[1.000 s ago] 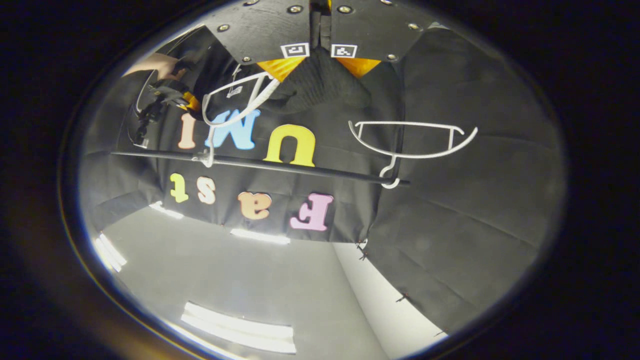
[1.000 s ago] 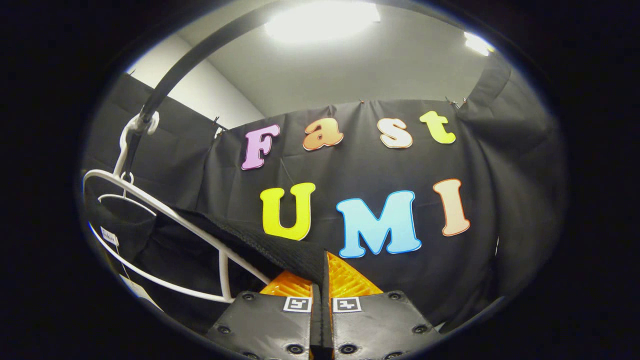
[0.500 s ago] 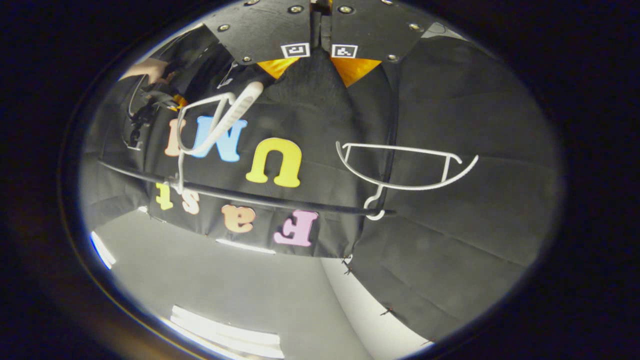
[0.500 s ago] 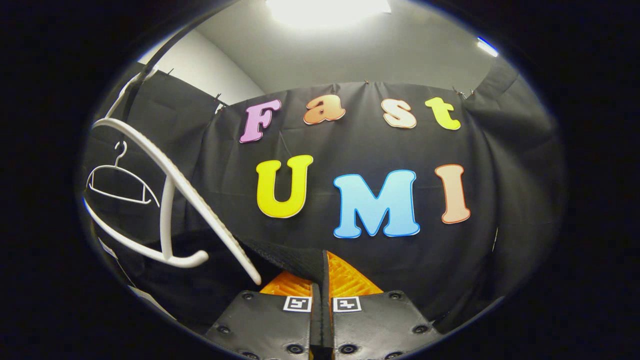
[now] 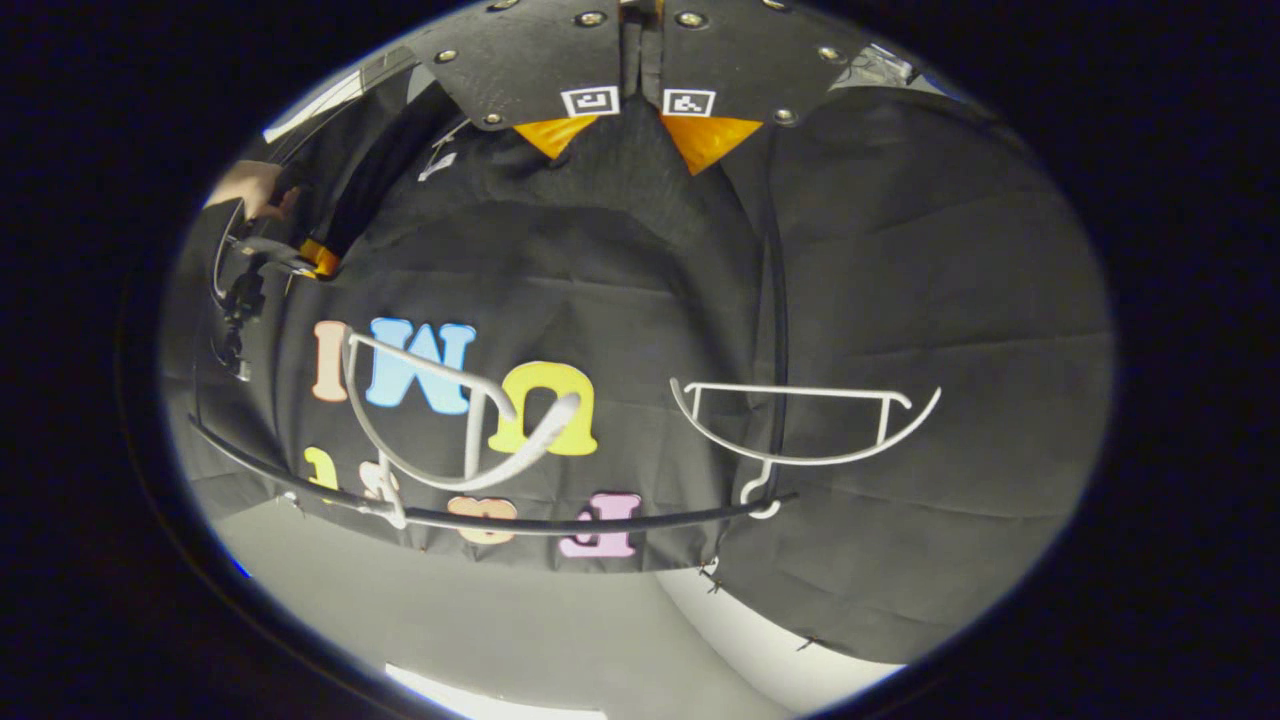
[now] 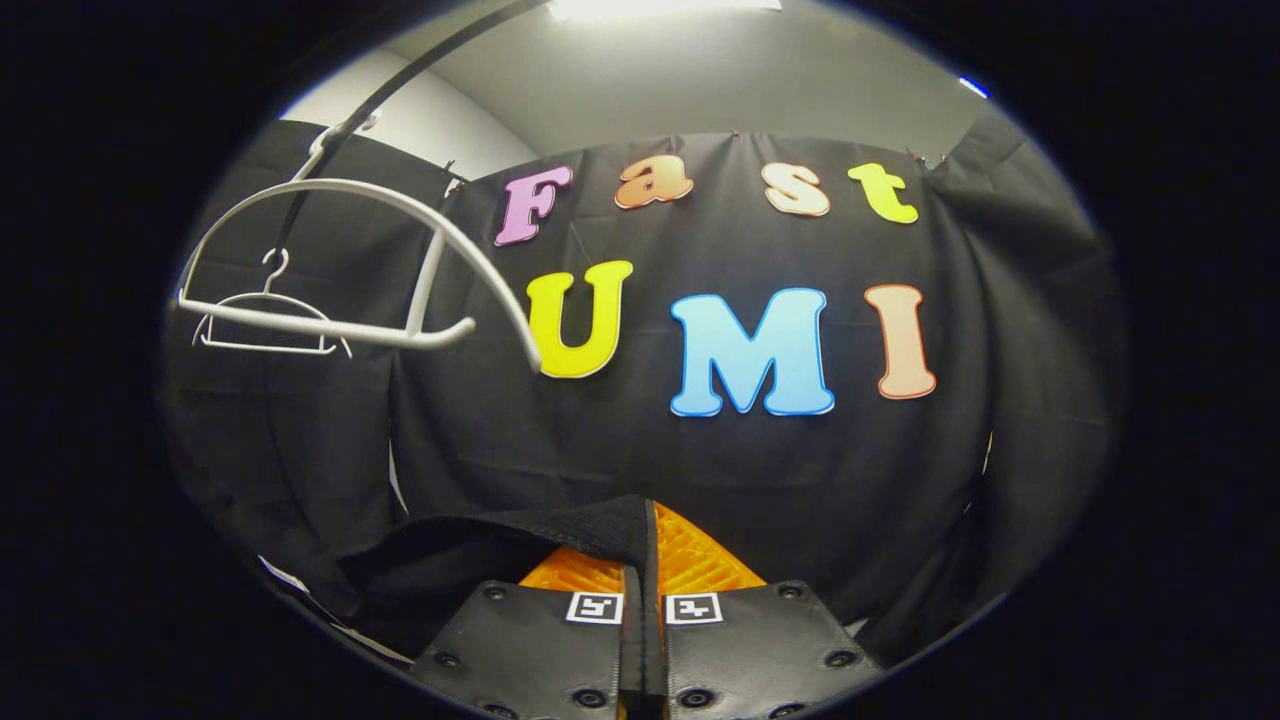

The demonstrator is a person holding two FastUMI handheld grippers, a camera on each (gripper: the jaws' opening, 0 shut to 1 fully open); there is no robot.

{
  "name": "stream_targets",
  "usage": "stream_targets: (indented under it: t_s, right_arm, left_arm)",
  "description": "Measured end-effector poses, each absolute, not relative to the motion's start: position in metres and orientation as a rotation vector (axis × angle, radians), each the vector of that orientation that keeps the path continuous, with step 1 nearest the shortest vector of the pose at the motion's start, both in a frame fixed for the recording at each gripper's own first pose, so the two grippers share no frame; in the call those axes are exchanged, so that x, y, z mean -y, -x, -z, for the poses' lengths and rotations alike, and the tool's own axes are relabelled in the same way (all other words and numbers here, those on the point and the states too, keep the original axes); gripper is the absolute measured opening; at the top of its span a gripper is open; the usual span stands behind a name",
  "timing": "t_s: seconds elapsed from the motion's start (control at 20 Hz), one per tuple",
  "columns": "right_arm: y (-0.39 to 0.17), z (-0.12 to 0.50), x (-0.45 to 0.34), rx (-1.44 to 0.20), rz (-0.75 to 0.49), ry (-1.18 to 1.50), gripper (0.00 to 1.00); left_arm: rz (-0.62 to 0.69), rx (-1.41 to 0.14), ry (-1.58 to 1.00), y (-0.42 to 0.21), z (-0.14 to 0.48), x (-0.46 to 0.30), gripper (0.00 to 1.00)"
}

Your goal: Grasp the clothes on the hanger with both hands and then place them into the laundry hamper below.

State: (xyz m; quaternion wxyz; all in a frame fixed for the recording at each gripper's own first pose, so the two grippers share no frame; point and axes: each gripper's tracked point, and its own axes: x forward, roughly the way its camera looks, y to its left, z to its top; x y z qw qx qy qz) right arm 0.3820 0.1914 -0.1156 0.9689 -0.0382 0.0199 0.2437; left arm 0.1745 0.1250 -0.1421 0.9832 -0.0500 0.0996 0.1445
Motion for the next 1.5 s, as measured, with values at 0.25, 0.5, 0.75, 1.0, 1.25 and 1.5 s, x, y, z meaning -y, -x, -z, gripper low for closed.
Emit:
stream_targets:
  t_s: [0.25, 0.5, 0.75, 1.0, 1.25, 1.5]
  right_arm:
    - [-0.343, 0.147, -0.164, -0.138, -0.527, 0.061, 0.02]
    - [-0.293, 0.162, -0.141, -0.214, -0.485, 0.044, 0.02]
    - [-0.233, 0.186, -0.127, -0.305, -0.392, 0.032, 0.02]
    - [-0.181, 0.221, -0.124, -0.396, -0.311, 0.03, 0.0]
    - [-0.152, 0.266, -0.143, -0.493, -0.283, 0.029, 0.02]
    - [-0.139, 0.315, -0.166, -0.607, -0.267, 0.055, 0.02]
  left_arm:
    - [-0.297, -0.264, 0.056, -0.162, 0.167, -0.097, 0.0]
    - [-0.203, -0.32, 0.026, -0.162, 0.186, -0.077, 0.01]
    - [-0.057, -0.377, 0.006, -0.16, 0.218, -0.054, 0.01]
    - [0.047, -0.434, -0.023, -0.166, 0.26, -0.05, 0.0]
    - [0.127, -0.497, -0.014, -0.168, 0.309, -0.048, 0.01]
    - [0.188, -0.573, -0.04, -0.174, 0.364, -0.045, 0.02]
